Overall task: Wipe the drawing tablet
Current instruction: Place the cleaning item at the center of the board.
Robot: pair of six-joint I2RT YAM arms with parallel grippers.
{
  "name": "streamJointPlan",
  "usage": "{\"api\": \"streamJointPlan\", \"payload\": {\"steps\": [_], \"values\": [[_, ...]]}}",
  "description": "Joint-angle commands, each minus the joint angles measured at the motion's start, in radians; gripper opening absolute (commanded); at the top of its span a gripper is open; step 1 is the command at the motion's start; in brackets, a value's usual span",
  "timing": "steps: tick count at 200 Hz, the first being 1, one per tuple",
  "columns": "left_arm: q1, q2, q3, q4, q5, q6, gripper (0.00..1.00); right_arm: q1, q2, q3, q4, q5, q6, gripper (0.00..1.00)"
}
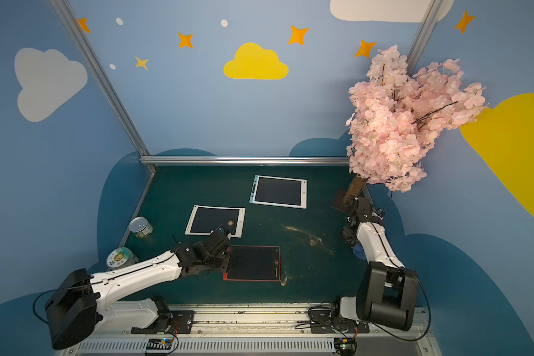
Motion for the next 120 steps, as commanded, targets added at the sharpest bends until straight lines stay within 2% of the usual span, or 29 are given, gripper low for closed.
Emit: {"api": "streamJointPlan", "payload": {"steps": [1,24,28,32,50,54,65,90,120], "values": [[0.005,-0.011,-0.005,0.008,0.020,0.015,0.36,-0.002,0.086,0.102,0.040,-0.006,0.032,0.00],[0.004,-0.011,-0.010,0.011,0.038,0.013,0.36,0.000,0.207,0.250,-0.095,-0.048,0.008,0.00],[0.005,-0.013,-0.010,0.012,0.041,0.013,0.36,0.002,0.222,0.269,-0.110,-0.049,0.000,0.06],[0.005,-0.014,-0.008,0.011,0.045,0.013,0.36,0.004,0.234,0.284,-0.124,-0.050,-0.006,0.15],[0.006,-0.022,-0.007,0.009,0.050,0.014,0.36,0.018,0.228,0.289,-0.139,-0.057,-0.009,0.85],[0.006,-0.024,-0.007,0.009,0.049,0.014,0.36,0.023,0.213,0.279,-0.132,-0.065,-0.012,0.92],[0.007,-0.028,-0.011,0.017,0.047,0.014,0.36,0.042,0.161,0.252,-0.120,-0.076,-0.025,0.94],[0.018,-0.041,-0.020,0.044,0.081,0.013,0.39,0.134,-0.002,0.166,-0.110,-0.012,-0.064,0.94],[0.036,-0.068,-0.045,0.089,0.115,0.001,0.41,0.196,-0.212,0.044,-0.102,-0.047,-0.103,0.94]]}}
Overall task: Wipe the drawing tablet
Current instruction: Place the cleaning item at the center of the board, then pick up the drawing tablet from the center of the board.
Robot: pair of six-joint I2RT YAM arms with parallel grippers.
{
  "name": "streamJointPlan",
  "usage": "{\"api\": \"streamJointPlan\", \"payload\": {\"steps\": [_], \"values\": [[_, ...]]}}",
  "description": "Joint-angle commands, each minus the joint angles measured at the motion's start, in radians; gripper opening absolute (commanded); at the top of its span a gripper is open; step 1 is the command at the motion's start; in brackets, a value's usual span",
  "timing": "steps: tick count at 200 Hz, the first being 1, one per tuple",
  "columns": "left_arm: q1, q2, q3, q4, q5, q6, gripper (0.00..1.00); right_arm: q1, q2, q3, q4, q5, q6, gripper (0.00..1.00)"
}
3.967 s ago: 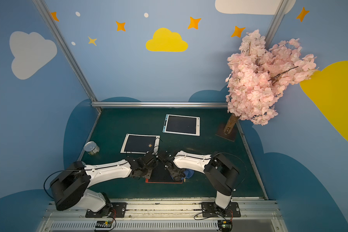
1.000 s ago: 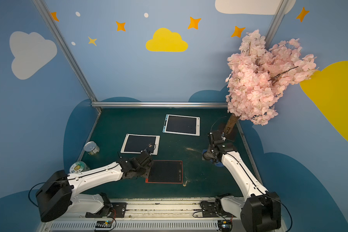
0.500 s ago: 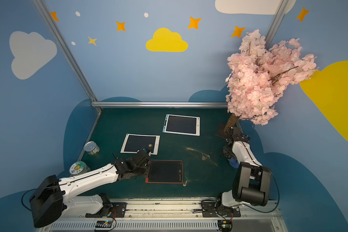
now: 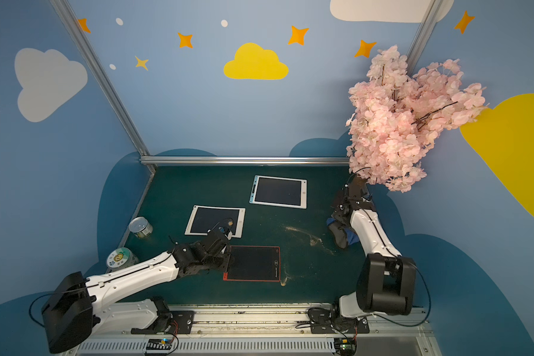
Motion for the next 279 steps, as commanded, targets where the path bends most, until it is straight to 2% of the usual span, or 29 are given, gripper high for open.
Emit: {"api": "streamJointPlan", "payload": {"steps": [1,13,26,38,51,70,85,105,118,150,162,190,230,279], "values": [[0.018,-0.023,-0.024,0.040,0.042,-0.004,0.41,0.027,-0.145,-0.076,-0.022,-0.006,-0.047,0.94],[0.024,-0.022,-0.028,0.045,0.056,-0.007,0.41,0.029,-0.236,-0.124,0.003,-0.027,-0.071,0.94],[0.027,-0.020,-0.032,0.052,0.071,-0.011,0.41,0.029,-0.336,-0.189,0.064,-0.024,-0.037,0.94],[0.027,-0.019,-0.033,0.055,0.076,-0.015,0.41,0.029,-0.431,-0.268,0.170,-0.104,-0.131,0.94],[0.029,-0.018,-0.034,0.057,0.080,-0.019,0.41,0.029,-0.519,-0.308,0.182,-0.127,-0.127,0.94],[0.030,-0.020,-0.036,0.069,0.096,-0.028,0.41,0.027,-0.588,-0.324,0.143,-0.081,-0.109,0.94],[0.030,-0.022,-0.042,0.079,0.103,-0.031,0.41,0.026,-0.596,-0.337,0.160,-0.161,-0.115,0.94],[0.036,-0.015,-0.057,0.093,0.097,-0.035,0.41,0.041,-0.535,-0.356,0.227,-0.416,-0.116,0.93],[0.060,-0.009,-0.086,0.124,0.111,-0.047,0.41,0.082,-0.457,-0.365,0.276,-0.580,-0.120,0.90],[0.175,-0.004,-0.184,0.241,0.220,-0.092,0.41,0.252,-0.255,-0.352,0.292,-0.803,-0.123,0.80],[0.198,0.001,-0.206,0.255,0.225,-0.098,0.41,0.309,-0.206,-0.351,0.283,-0.804,-0.110,0.77],[0.231,0.032,-0.234,0.296,0.245,-0.109,0.42,0.398,-0.141,-0.394,0.316,-0.758,-0.092,0.77],[0.255,0.100,-0.243,0.359,0.313,-0.134,0.44,0.437,-0.055,-0.457,0.401,-0.821,-0.072,0.77],[0.258,0.109,-0.248,0.374,0.322,-0.142,0.44,0.471,0.044,-0.545,0.570,-0.889,-0.019,0.79]]}}
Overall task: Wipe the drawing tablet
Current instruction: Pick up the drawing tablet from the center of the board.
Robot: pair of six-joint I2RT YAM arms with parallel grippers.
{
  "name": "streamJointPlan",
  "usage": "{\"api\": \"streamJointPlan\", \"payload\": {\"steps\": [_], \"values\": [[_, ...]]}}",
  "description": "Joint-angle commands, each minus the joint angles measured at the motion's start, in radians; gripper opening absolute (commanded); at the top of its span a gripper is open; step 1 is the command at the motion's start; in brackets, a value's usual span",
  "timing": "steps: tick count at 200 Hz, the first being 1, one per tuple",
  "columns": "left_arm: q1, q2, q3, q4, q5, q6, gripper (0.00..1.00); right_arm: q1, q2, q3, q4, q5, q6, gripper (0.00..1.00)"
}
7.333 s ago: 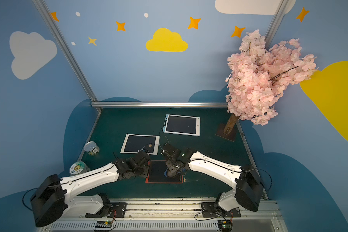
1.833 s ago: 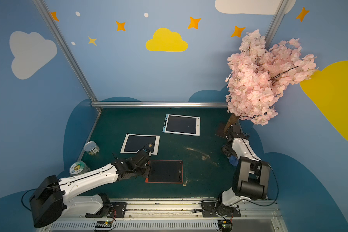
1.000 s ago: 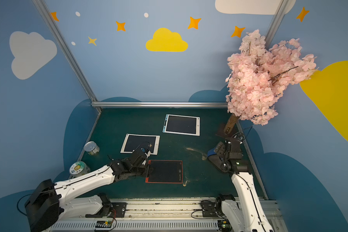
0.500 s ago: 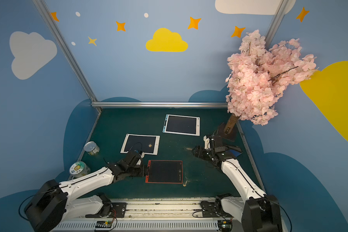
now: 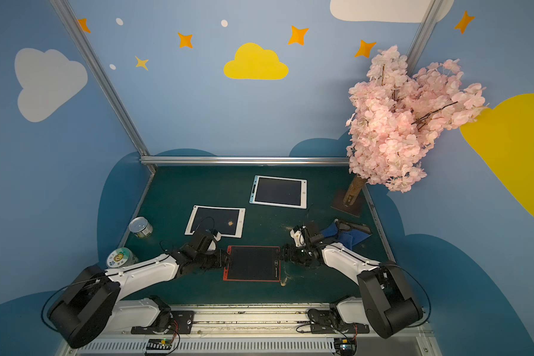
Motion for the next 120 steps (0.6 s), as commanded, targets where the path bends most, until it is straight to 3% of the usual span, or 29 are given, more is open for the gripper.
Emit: {"api": "streamJointPlan", "payload": {"steps": [1,120], "values": [[0.003,0.013,-0.017,-0.014,0.021,-0.008,0.44,0.017,0.055,-0.050,0.113,-0.067,0.042,0.79],[0.009,0.052,-0.023,0.016,0.075,-0.004,0.44,0.022,0.251,-0.117,0.485,-0.304,0.195,0.77]]}}
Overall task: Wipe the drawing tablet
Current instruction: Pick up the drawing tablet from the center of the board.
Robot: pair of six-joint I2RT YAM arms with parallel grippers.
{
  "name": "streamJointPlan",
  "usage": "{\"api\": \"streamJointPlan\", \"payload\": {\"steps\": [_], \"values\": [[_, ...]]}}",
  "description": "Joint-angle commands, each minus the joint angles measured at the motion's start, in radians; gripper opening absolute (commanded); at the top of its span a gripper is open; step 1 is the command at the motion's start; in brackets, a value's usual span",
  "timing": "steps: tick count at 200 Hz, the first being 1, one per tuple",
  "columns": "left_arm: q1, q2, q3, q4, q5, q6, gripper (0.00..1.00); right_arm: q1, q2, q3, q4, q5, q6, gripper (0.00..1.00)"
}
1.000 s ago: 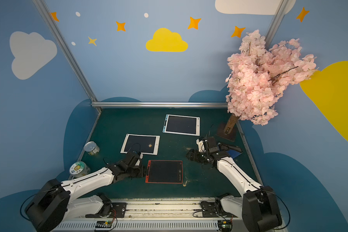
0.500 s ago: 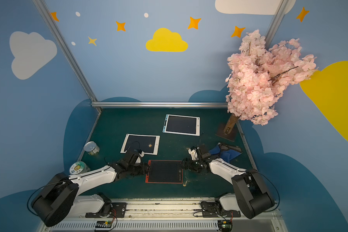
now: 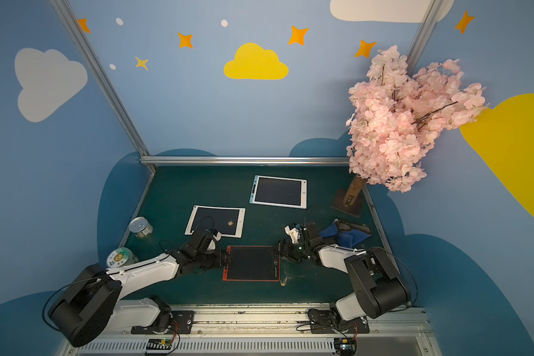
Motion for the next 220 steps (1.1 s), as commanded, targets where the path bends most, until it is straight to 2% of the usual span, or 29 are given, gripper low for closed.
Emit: {"api": "streamJointPlan", "payload": {"steps": [1,34,92,165,176,210,220], "values": [[-0.004,0.041,-0.020,-0.001,0.047,-0.002,0.44,0.043,0.098,-0.042,0.072,-0.058,0.042,0.77],[-0.003,0.036,-0.017,-0.008,0.047,0.004,0.44,0.043,0.074,-0.045,0.160,-0.123,0.101,0.76],[0.008,0.007,-0.013,-0.028,0.042,0.014,0.44,0.043,-0.069,-0.025,0.098,-0.151,0.145,0.72],[0.011,-0.008,-0.020,-0.031,0.044,0.016,0.44,0.004,-0.223,-0.012,-0.041,-0.152,0.117,0.68],[0.013,-0.010,-0.020,-0.030,0.045,0.016,0.44,0.003,-0.229,-0.014,-0.037,-0.154,0.122,0.65],[0.015,-0.012,-0.023,-0.030,0.048,0.016,0.44,-0.005,-0.243,-0.020,-0.019,-0.163,0.135,0.42],[0.016,-0.016,-0.027,-0.030,0.048,0.016,0.44,-0.010,-0.249,-0.020,-0.023,-0.165,0.134,0.39]]}}
